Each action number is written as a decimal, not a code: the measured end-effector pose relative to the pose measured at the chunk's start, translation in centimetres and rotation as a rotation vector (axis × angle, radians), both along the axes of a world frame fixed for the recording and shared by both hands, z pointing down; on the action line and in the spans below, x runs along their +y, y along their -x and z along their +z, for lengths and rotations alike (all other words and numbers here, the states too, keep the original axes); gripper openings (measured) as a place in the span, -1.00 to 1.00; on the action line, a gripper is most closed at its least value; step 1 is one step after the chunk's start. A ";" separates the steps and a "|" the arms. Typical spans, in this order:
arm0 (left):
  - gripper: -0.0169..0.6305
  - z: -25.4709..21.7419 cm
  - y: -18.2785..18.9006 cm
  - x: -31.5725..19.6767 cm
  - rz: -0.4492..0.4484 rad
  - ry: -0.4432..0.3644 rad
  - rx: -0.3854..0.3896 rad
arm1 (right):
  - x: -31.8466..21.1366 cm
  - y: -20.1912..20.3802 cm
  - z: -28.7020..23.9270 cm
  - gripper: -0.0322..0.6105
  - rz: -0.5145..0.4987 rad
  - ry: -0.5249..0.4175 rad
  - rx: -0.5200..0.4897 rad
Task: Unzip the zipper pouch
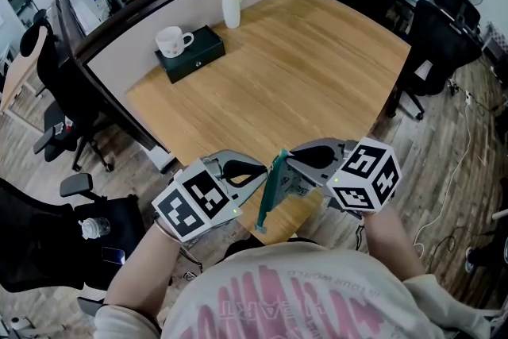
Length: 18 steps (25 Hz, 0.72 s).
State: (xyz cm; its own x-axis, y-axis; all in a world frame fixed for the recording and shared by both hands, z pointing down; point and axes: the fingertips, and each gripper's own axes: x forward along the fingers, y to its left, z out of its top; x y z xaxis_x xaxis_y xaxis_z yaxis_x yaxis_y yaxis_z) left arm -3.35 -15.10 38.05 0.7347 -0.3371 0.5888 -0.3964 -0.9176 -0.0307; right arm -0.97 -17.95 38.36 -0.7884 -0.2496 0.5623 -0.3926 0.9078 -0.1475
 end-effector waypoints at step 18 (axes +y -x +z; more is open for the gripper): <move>-0.93 0.5 2.1 0.1 -0.026 0.015 0.003 | -2.5 0.0 -0.2 -0.89 0.141 0.028 -0.040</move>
State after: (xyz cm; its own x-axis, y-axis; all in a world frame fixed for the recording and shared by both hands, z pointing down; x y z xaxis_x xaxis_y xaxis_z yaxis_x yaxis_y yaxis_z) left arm -5.43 -14.97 38.56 0.7274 -0.3471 0.5919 -0.4201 -0.9073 -0.0158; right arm -0.96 -20.42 38.14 -0.7687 -0.3442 0.5391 -0.5092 0.8394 -0.1902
